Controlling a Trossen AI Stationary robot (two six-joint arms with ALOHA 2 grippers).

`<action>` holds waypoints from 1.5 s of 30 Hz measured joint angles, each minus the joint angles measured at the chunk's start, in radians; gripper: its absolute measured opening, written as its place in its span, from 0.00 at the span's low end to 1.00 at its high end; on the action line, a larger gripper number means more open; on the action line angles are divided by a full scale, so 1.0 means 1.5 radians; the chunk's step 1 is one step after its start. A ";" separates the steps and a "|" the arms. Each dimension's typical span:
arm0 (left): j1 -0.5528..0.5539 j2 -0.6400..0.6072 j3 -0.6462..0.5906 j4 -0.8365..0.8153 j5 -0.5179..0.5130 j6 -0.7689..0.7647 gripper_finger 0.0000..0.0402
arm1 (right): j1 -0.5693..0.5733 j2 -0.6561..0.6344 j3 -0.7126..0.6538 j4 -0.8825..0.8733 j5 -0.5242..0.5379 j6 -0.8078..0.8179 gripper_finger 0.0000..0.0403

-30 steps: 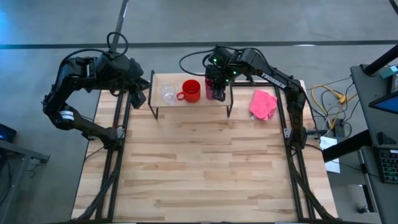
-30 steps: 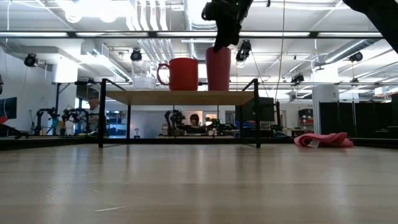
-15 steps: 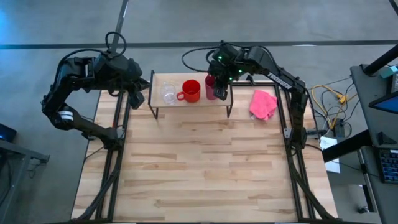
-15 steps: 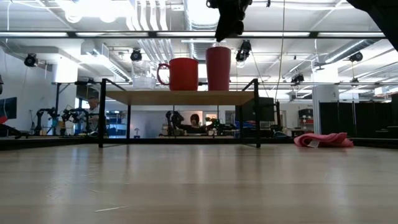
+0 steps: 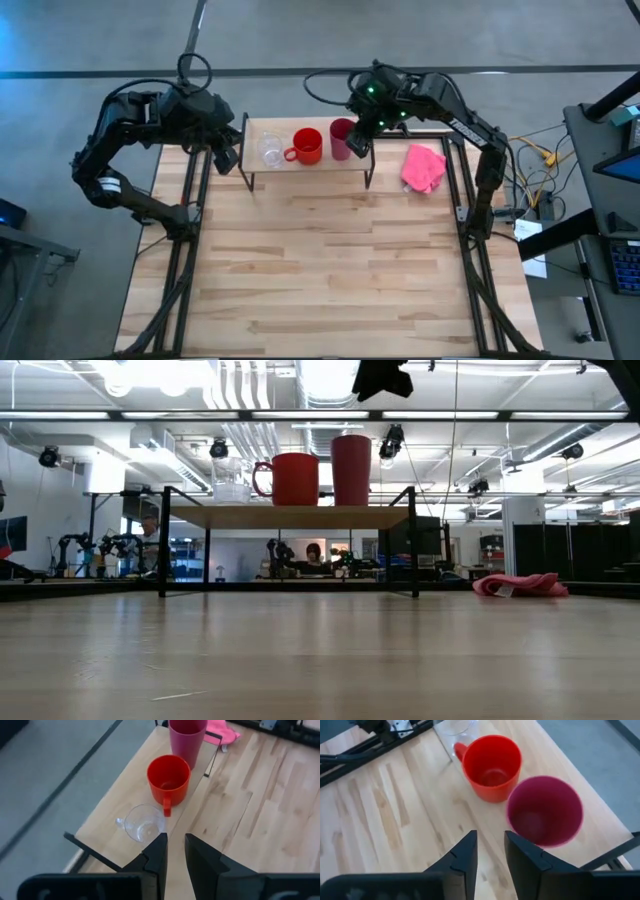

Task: Stack small to large cups/mugs on shelf
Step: Return to home position

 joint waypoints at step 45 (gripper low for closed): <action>0.000 -0.433 -0.295 0.200 0.086 -0.194 0.13 | 0.344 -0.307 -0.110 0.183 -0.050 0.000 0.20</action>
